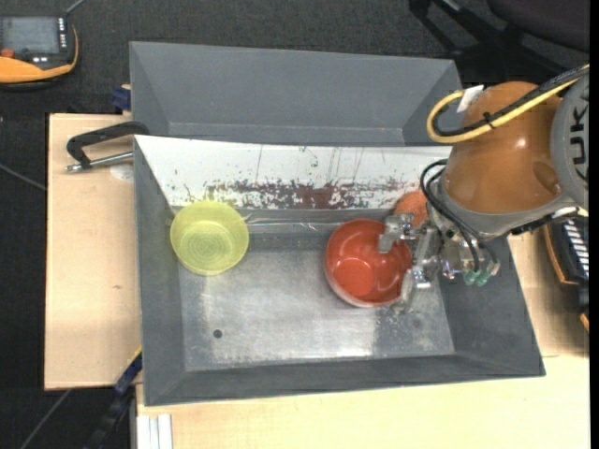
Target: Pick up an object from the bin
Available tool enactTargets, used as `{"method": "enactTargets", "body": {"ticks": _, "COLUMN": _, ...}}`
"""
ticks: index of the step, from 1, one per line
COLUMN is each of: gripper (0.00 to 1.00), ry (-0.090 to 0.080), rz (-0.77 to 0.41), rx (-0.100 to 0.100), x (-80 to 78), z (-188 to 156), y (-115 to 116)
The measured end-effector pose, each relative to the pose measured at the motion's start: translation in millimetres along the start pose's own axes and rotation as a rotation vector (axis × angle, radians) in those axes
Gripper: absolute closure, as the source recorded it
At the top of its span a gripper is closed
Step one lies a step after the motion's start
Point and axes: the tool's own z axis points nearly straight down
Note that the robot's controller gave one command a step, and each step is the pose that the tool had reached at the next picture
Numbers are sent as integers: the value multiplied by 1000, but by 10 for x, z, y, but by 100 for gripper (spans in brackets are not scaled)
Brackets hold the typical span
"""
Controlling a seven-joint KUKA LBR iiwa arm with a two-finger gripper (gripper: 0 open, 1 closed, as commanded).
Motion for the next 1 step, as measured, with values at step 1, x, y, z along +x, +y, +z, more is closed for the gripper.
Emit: {"method": "enactTargets", "body": {"ticks": 1, "gripper": 0, "ry": 5, "rz": -92, "rx": -4, "x": -359, "z": 1017, "y": 919}}
